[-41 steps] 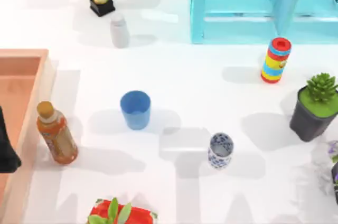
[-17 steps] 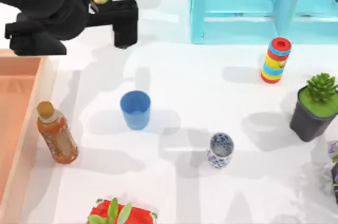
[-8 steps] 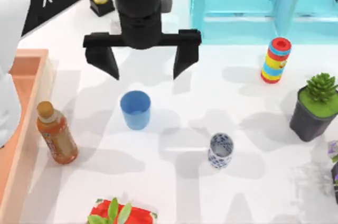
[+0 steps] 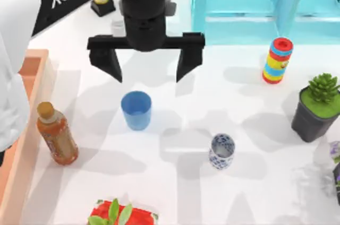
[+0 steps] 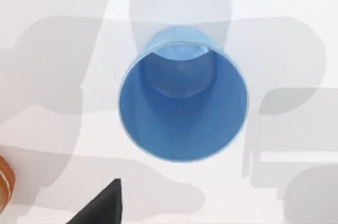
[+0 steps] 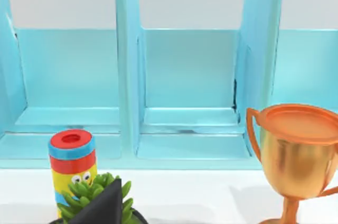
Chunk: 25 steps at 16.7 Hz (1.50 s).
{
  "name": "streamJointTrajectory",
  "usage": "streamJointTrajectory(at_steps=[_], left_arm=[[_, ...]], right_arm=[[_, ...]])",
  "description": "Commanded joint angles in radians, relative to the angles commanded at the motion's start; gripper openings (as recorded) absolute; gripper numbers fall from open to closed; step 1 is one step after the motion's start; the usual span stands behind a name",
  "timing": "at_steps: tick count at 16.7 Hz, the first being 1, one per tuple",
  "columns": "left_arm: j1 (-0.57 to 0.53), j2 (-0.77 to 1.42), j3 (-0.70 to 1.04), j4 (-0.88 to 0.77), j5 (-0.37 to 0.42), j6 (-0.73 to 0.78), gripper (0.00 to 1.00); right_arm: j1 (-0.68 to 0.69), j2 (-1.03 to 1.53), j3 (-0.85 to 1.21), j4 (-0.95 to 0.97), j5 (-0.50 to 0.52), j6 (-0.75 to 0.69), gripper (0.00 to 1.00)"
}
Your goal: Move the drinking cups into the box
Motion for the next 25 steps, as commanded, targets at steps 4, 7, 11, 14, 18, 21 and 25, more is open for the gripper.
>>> streamJointTrajectory(at_steps=[4,7,11,14,18,21,25], left_arm=[[-0.001,0.011,-0.106,0.113,0.000,0.003,1.00],[-0.001,0.027,-0.232,0.268,0.000,0.003,1.00],[-0.002,0.043,-0.324,0.366,0.000,0.002,1.00],[-0.002,0.043,-0.325,0.366,0.000,0.002,1.00],[-0.002,0.043,-0.325,0.366,0.000,0.002,0.70],[-0.002,0.043,-0.325,0.366,0.000,0.002,0.47],[-0.002,0.043,-0.325,0.366,0.000,0.002,0.17]], right_arm=[[0.000,0.000,0.000,0.000,0.000,0.000,1.00],[0.000,0.000,0.000,0.000,0.000,0.000,1.00],[0.000,0.000,0.000,0.000,0.000,0.000,1.00],[0.000,0.000,0.000,0.000,0.000,0.000,1.00],[0.000,0.000,0.000,0.000,0.000,0.000,1.00],[0.000,0.000,0.000,0.000,0.000,0.000,1.00],[0.000,0.000,0.000,0.000,0.000,0.000,1.00]])
